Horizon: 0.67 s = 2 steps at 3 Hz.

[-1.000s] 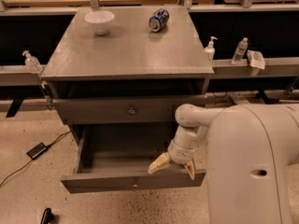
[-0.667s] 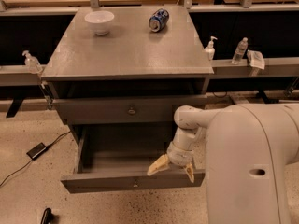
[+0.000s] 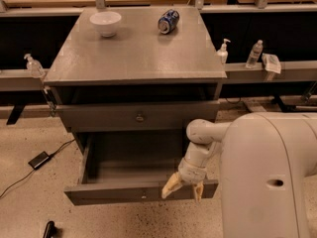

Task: Close middle drawer

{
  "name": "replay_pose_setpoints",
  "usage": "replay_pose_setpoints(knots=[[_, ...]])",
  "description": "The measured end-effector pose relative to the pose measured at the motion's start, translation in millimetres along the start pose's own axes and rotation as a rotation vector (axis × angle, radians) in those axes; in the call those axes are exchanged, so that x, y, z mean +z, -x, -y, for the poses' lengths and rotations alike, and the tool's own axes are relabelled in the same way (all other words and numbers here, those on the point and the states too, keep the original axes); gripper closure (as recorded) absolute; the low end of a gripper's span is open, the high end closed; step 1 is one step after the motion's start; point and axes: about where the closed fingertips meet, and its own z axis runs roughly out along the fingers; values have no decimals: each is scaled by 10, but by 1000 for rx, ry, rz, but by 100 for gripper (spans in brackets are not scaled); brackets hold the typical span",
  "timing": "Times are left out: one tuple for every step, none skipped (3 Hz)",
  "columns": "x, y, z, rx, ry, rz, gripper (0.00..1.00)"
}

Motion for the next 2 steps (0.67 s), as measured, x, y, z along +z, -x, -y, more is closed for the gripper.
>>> replay_pose_setpoints(knots=[[78,-35,79,21,13,-14,47],[122,12,215,43,-24,-11,70]])
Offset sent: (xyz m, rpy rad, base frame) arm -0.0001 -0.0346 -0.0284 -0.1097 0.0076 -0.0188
